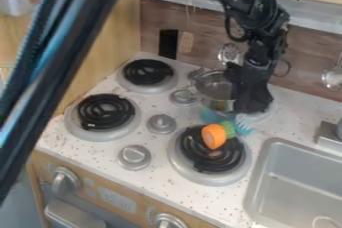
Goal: It took the pot from the front left burner the to back right burner
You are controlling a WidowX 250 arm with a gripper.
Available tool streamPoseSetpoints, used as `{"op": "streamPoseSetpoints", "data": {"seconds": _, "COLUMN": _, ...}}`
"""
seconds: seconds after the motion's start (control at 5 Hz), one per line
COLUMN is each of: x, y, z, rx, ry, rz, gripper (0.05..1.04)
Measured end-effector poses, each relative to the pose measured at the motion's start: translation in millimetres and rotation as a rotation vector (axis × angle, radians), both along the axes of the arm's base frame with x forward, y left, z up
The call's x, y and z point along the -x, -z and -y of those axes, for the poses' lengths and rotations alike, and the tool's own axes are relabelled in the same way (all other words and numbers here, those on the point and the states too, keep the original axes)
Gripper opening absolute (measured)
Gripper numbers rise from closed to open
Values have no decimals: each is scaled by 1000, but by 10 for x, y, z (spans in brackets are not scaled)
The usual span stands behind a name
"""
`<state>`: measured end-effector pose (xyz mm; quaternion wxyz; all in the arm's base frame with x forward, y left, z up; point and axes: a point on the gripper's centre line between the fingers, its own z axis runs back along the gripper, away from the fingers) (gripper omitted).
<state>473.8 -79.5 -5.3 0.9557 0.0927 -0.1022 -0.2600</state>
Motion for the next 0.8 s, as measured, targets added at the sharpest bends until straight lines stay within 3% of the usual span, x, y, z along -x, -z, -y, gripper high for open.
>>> {"op": "streamPoseSetpoints", "data": {"seconds": 0.4, "x": -311, "y": 78, "z": 63, "rx": 25, "ry": 12, "rz": -6, "gripper": 55}}
{"op": "streamPoseSetpoints", "data": {"seconds": 0.8, "x": -459, "y": 195, "z": 74, "rx": 19, "ry": 4, "rz": -26, "gripper": 80}}
